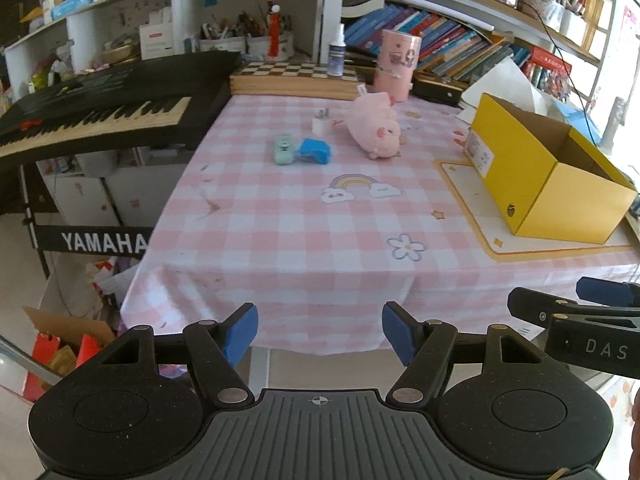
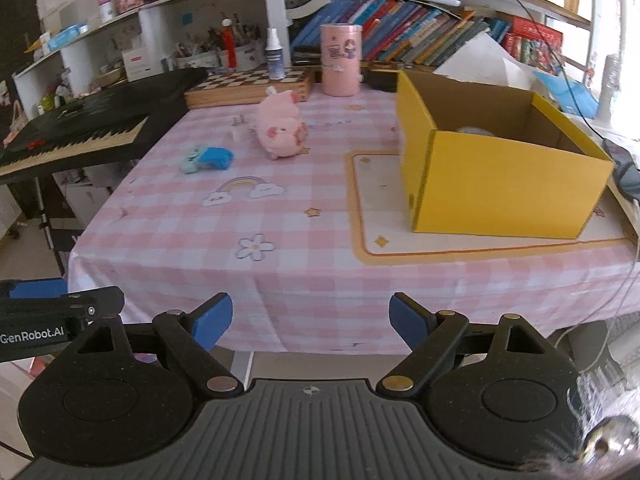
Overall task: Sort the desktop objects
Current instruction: 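Withdraw both open tools from the yellow box back toward the desk items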
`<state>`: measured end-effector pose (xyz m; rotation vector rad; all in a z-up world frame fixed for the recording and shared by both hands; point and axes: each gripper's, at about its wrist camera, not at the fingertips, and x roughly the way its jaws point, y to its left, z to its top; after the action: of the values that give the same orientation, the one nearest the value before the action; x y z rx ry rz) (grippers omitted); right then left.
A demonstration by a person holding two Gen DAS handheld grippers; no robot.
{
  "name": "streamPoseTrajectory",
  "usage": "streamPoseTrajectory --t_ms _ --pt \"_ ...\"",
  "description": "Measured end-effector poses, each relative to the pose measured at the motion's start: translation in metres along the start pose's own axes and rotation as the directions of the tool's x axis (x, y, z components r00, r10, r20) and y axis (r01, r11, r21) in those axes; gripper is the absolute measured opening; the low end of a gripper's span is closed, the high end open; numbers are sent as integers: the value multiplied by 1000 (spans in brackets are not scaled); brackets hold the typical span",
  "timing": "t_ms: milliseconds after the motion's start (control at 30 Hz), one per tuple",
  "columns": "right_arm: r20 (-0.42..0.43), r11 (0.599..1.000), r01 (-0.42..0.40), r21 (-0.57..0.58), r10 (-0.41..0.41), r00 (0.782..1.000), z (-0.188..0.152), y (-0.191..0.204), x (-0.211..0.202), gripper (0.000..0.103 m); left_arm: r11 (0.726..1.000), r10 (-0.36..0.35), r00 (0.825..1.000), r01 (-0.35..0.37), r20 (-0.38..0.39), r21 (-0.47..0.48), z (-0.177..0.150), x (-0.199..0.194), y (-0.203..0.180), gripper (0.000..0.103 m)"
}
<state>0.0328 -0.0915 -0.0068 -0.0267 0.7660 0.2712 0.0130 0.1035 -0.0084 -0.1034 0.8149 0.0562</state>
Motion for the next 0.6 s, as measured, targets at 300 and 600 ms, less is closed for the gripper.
streamPoseTrajectory --t_ms 300,600 --pt "-8 998 -38 -55 38 999 9 25 11 85 999 12 1000 -12 -12 -41 1 5 23 70" --pt "-22 992 -79 -102 77 997 30 34 42 82 996 32 999 -33 -12 -87 15 27 34 70"
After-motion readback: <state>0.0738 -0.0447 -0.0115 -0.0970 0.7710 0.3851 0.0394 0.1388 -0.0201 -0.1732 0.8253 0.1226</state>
